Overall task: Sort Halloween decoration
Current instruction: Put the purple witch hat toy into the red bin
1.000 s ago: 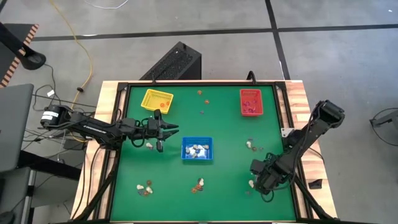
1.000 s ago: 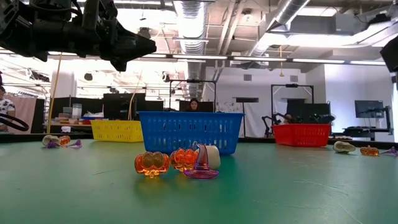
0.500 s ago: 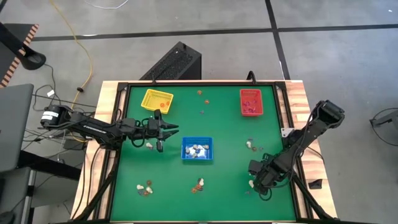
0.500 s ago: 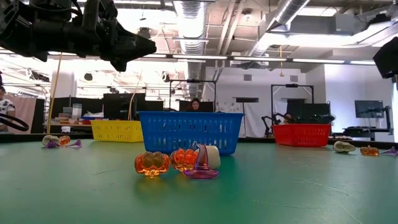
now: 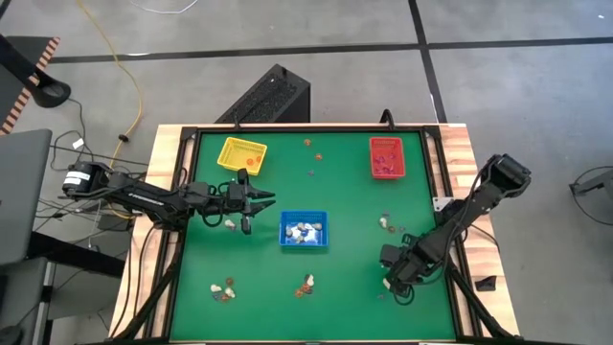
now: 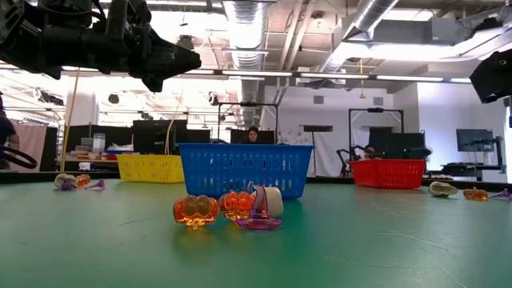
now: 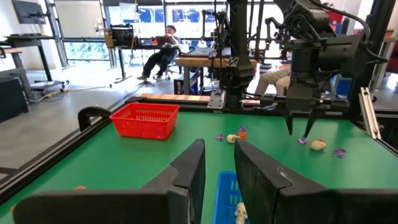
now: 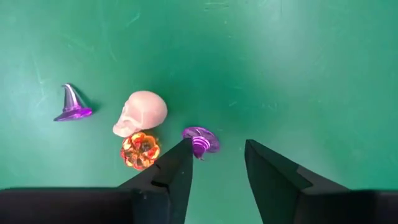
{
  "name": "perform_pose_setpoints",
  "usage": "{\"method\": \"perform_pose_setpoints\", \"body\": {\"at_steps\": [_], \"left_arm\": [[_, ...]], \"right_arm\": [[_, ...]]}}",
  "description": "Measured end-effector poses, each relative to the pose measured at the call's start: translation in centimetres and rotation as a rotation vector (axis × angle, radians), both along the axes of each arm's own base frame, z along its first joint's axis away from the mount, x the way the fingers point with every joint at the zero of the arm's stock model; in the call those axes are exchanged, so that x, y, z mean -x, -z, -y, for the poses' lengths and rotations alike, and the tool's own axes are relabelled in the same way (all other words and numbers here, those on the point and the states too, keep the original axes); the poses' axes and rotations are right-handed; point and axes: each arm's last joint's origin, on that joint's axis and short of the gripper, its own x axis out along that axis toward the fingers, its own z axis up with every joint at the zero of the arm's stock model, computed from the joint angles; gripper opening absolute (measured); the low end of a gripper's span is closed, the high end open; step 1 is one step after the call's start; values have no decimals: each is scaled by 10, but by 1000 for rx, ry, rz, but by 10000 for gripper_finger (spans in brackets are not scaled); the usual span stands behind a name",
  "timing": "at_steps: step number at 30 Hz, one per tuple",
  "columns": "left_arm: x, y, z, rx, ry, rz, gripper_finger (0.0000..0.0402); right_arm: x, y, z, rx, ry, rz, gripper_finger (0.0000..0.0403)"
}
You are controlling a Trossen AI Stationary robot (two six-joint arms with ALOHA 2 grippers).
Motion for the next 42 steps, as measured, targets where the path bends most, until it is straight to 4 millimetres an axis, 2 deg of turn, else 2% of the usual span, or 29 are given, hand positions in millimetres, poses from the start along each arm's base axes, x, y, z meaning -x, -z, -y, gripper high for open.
{"method": "perform_pose_setpoints", "body": {"at_steps": [10,17,23,33,38,42], "left_arm": [[0,0,0,0,0,-1,74],[0,0,0,0,0,-5,74],[0,1,0,-1,0,-6,74],[0,1,0,1,-12,-7,74],[0,1,0,1,-12,-7,74],[0,1,0,1,-19,-7,74]], "right_arm": [[-2,0,-2,-10,-36,23,103],[-4,-1,-3,-21,-93,51,22],[-5,-5,-2,-14,-100,38,28],[-20,-33,5,44,-178,39,19],[-34,-41,23,144,-222,73,19],[-53,-50,49,226,-254,113,19]]}}
